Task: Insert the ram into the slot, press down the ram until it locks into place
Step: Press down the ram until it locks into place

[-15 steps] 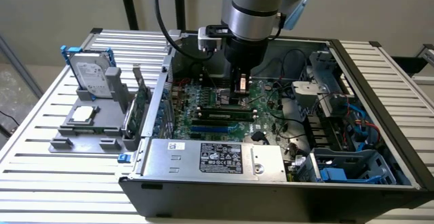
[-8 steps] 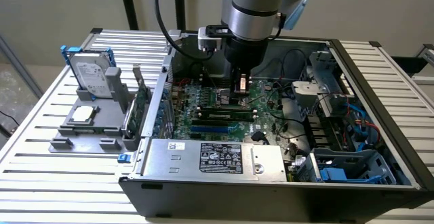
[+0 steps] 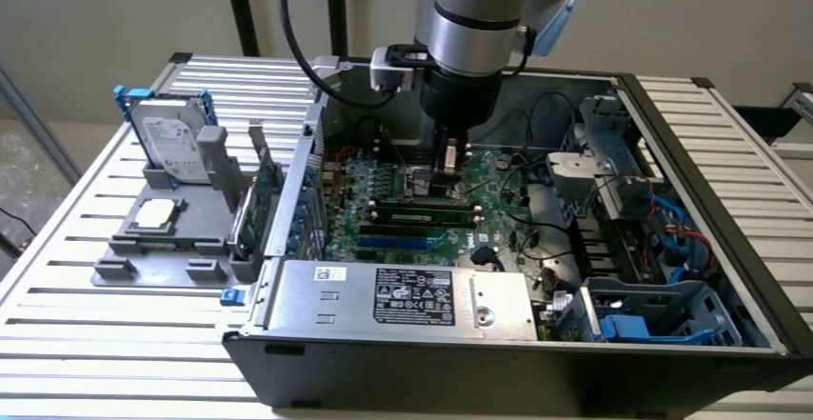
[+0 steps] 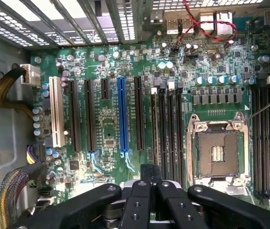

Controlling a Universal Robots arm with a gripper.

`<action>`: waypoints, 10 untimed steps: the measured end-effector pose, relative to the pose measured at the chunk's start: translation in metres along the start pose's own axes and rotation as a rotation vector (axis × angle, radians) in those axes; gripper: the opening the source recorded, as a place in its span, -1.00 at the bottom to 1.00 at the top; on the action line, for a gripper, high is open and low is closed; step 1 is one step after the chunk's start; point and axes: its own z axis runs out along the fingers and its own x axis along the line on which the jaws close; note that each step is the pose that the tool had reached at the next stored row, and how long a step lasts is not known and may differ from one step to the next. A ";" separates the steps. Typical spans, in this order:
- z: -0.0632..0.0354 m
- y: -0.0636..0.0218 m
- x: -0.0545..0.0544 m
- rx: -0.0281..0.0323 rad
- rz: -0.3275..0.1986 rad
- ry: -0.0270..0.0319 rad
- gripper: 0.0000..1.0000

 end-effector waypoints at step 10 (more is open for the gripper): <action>0.0000 0.0000 0.000 -0.0031 0.139 0.0067 -0.79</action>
